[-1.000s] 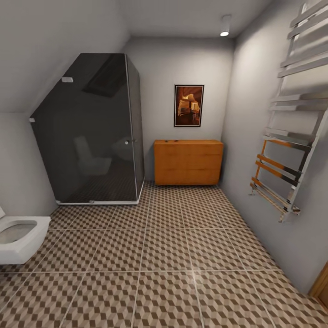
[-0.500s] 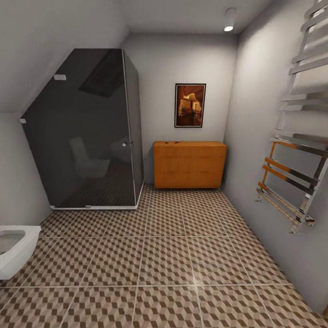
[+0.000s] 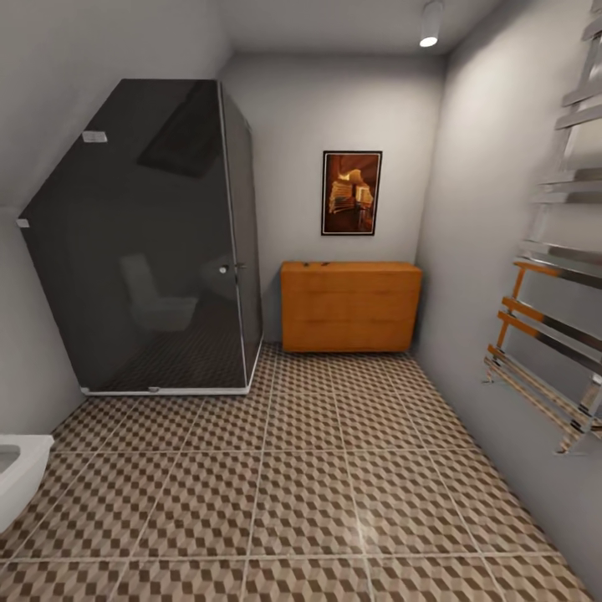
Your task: Take the four mousetraps from the cabinet in the bathroom and place them on the bathroom floor. Make sure all four end up on the same floor surface, and ensure that at least two of them are either under or directly next to the same bathroom sink.
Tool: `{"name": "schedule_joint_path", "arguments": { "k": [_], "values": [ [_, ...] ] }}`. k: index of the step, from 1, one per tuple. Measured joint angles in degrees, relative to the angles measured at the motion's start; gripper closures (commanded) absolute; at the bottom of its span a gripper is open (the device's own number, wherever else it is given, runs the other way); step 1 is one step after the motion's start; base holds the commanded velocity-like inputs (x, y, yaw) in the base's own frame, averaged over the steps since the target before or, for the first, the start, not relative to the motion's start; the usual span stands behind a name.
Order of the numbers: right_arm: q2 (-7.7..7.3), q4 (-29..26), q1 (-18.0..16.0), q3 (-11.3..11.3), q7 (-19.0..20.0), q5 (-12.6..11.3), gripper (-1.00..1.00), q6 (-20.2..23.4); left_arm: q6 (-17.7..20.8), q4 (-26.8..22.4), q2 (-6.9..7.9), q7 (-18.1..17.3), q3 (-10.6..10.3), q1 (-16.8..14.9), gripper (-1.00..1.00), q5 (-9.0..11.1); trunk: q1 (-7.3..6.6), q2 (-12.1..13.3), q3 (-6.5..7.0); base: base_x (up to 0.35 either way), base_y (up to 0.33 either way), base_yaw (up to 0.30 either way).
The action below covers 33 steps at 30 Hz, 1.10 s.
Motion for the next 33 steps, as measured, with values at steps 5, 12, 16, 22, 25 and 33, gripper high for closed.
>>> {"name": "schedule_joint_path", "arguments": {
  "k": [5,12,16,22,25,33],
  "values": [
    [0.0,0.0,0.0,0.0,0.0,0.0,-1.0,0.0,0.1,0.0,0.04,0.0,0.0,0.0,-1.0,0.0,0.0,0.0,0.0,0.324,0.0,0.0],
    [0.01,0.0,0.0,0.0,0.0,0.1,-1.0,0.0,0.1,0.0,0.04,0.0,0.0,0.0,-1.0,0.0,0.0,0.0,0.0,0.324,0.0,0.0],
    [-0.01,0.0,0.0,0.0,0.1,0.1,-1.0,0.0,0.2,0.0,0.0,0.0,0.0,0.0,-1.0,0.0,0.0,0.0,0.0,0.324,0.0,0.0],
    [0.0,0.0,0.0,0.0,0.1,0.0,-1.0,0.0,0.2,0.0,0.03,0.0,0.0,0.0,-1.0,0.0,0.0,0.0,0.0,0.324,0.0,0.0],
    [0.0,0.0,0.0,0.0,0.0,-0.1,-1.0,0.0,0.1,0.0,0.04,0.0,0.0,0.0,-1.0,0.0,0.0,0.0,0.0,0.324,0.0,0.0],
    [0.01,0.0,0.0,0.0,0.0,-0.2,-1.0,0.0,0.1,0.0,0.05,0.0,0.0,0.0,-1.0,0.0,0.0,0.0,0.0,0.324,0.0,0.0]
  ]
}}
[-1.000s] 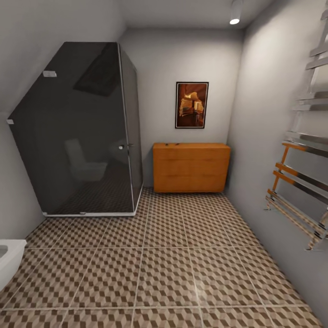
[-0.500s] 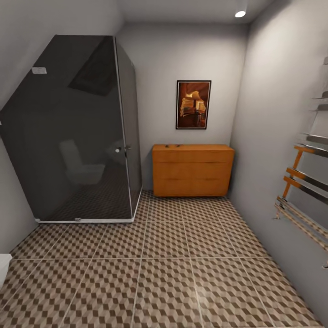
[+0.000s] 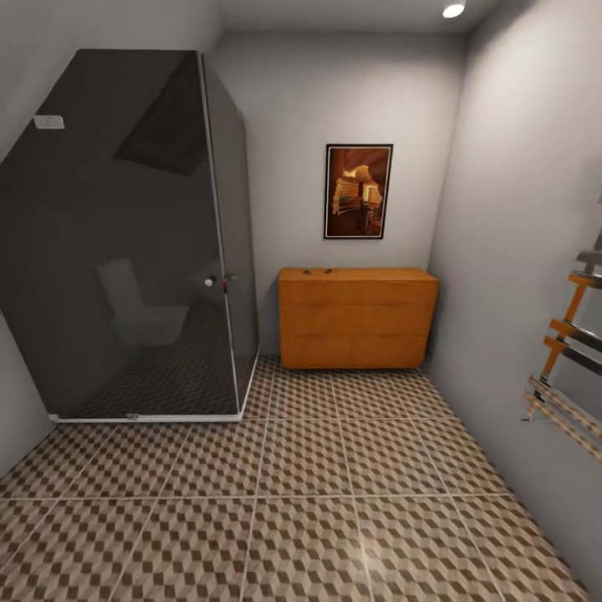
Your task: Take the four mousetraps from the cabinet in the bathroom and place them on the bathroom floor. Make sure all four end up on the same floor surface, and ensure that at least two of them are either under or directly next to the same bathroom sink.
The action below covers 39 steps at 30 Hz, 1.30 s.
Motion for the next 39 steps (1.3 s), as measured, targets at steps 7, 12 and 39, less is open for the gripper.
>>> {"name": "schedule_joint_path", "arguments": {
  "k": [7,12,39],
  "values": [
    [0.0,0.0,0.0,0.0,0.0,0.0,-1.0,0.0,0.0,0.0,0.0,0.0,0.0,0.0,-1.0,0.0,0.0,0.0,0.0,0.324,0.0,0.0],
    [0.0,0.0,0.0,0.0,0.0,0.0,-1.0,0.0,0.0,0.0,0.0,0.0,-0.1,0.0,-1.0,0.0,0.0,0.0,0.0,0.324,0.0,0.0],
    [-0.06,0.0,0.0,0.0,0.0,0.0,-1.0,0.0,0.0,0.1,-0.19,0.0,-0.2,0.0,-1.0,0.0,0.0,0.0,0.0,0.324,0.0,-0.089]
  ]
}}
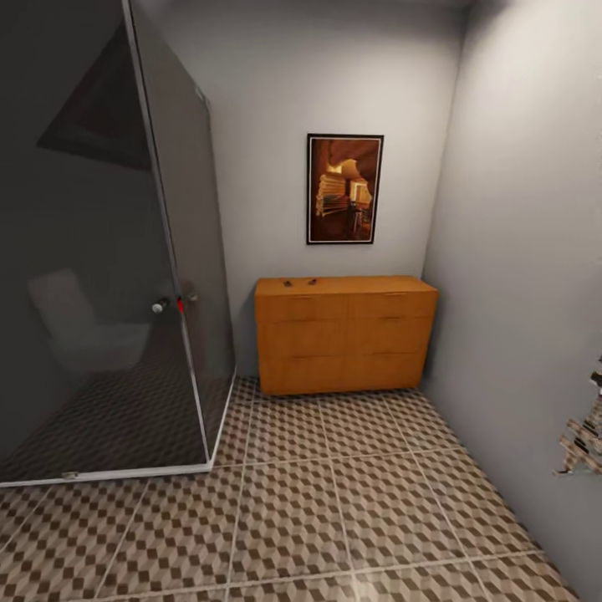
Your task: Take the four mousetraps from the cabinet in the bathroom and place them on the bathroom floor. Make sure all four end up on the same floor surface, and ensure that at least two of them are either under or directly next to the same bathroom sink.
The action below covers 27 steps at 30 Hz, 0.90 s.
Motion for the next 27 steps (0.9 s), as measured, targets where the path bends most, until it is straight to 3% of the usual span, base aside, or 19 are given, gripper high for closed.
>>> {"name": "schedule_joint_path", "arguments": {
  "k": [12,27],
  "values": [
    [-0.03,0.0,0.0,0.0,-0.1,0.0,-1.0,0.0,0.0,0.0,-0.07,0.0,0.0,0.0,-1.0,0.0,0.0,0.0,0.0,0.324,0.0,-0.228],
    [-0.02,0.0,0.0,0.0,-0.1,0.0,-1.0,0.0,-0.1,0.0,0.0,0.0,0.0,0.0,-1.0,0.0,0.0,0.0,0.0,0.324,0.0,-0.023]
  ]
}}
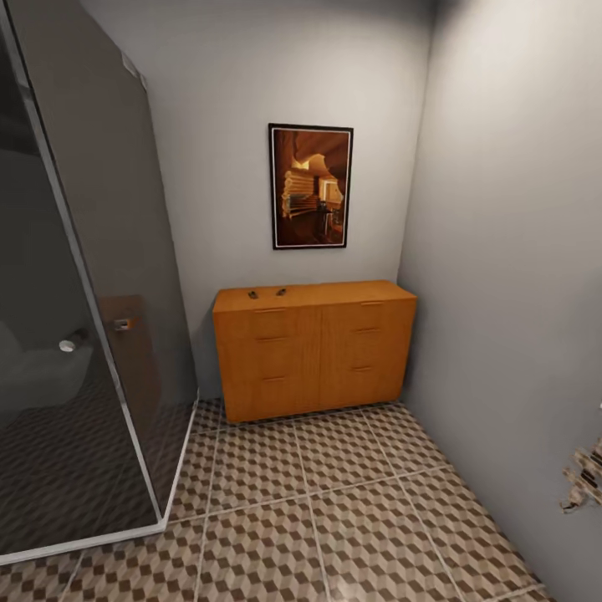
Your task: Take the four mousetraps from the cabinet in the bathroom and place them on the bathroom floor. Make sure all four end up on the same floor surface, and ensure that at least two of them are either under or directly next to the same bathroom sink.
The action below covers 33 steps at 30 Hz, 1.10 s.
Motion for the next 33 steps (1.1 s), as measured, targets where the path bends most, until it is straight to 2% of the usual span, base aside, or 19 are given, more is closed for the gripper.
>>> {"name": "schedule_joint_path", "arguments": {
  "k": [33],
  "values": [
    [-0.11,0.0,0.0,0.0,0.0,0.0,-1.0,0.0,-0.2,0.0,0.01,0.0,0.1,0.0,-1.0,0.1,0.0,0.0,0.0,0.324,0.0,0.0]
  ]
}}
